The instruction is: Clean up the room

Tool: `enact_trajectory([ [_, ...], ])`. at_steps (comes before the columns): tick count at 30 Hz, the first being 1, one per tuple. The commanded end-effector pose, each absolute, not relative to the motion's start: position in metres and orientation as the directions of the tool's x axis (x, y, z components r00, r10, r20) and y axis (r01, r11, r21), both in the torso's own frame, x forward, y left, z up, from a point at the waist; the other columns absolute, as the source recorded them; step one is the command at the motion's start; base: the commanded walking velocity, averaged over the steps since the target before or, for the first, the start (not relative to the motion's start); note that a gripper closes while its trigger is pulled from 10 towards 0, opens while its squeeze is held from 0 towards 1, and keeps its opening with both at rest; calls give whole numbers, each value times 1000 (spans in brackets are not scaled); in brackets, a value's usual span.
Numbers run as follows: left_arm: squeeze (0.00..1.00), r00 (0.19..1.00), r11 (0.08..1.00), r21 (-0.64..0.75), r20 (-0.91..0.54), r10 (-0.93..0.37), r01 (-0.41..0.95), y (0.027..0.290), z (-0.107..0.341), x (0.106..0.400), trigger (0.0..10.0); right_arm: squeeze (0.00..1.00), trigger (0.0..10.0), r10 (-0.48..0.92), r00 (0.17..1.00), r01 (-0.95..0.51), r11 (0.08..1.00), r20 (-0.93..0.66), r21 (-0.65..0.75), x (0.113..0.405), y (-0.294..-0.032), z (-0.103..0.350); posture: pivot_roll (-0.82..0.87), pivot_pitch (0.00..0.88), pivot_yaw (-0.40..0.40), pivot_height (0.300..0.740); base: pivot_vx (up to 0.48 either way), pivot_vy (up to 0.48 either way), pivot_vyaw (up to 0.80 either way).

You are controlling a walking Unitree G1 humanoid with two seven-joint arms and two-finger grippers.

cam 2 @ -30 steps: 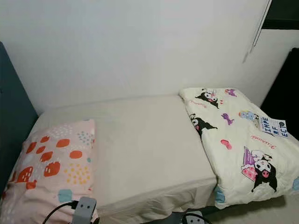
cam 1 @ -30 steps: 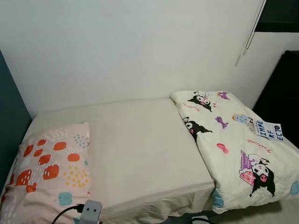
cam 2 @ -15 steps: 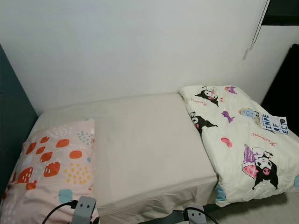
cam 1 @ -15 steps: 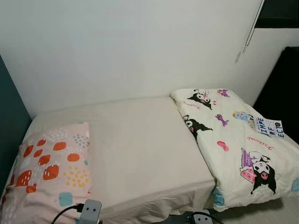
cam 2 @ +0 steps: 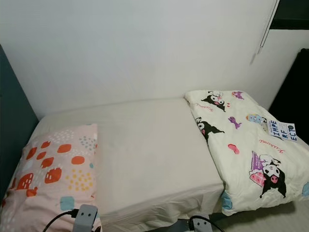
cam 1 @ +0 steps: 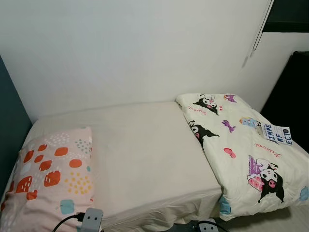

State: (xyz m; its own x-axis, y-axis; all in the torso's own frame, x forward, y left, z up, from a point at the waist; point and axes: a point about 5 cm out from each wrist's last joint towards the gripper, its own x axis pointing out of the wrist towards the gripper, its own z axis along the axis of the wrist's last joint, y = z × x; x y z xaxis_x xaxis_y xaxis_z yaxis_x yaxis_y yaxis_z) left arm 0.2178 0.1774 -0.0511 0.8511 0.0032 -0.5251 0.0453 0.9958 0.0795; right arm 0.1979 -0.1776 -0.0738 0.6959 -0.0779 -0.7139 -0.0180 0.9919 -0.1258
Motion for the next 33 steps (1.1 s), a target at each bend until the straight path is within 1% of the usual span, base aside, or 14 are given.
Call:
enact_trajectory([
  [1,0,831,995,78,-556,-2,55,178,-56,211,10000,0,10000,-79,676,-29,991,-733,-133,192,-180,-77,42,65,-58,740,0,0,0],
  [7,0,823,994,80,-567,-19,78,175,-58,210,10000,0,10000,-78,669,-29,991,-739,-131,190,-180,-78,42,63,-64,740,0,0,0],
  [9,0,842,994,98,-539,13,47,176,-55,211,10000,0,10000,-52,665,-75,988,-745,-135,190,-175,-79,32,58,-55,740,0,0,0],
  [11,0,841,994,97,-541,11,49,176,-55,212,10000,0,10000,-47,666,-80,988,-744,-134,191,-174,-79,28,54,-53,740,0,0,0],
  [14,0,832,993,93,-555,-7,71,174,-56,213,10000,0,10000,-57,671,-56,990,-739,-127,192,-174,-78,21,55,-54,740,0,0,0],
  [22,0,828,994,84,-560,-14,74,171,-56,214,10000,0,10000,-60,672,-55,990,-738,-131,193,-177,-77,20,51,-59,740,0,0,0],
  [33,0,823,992,97,-567,-12,81,169,-58,211,10000,0,10000,-77,664,-41,990,-743,-139,190,-182,-79,9,55,-46,740,0,0,0],
])
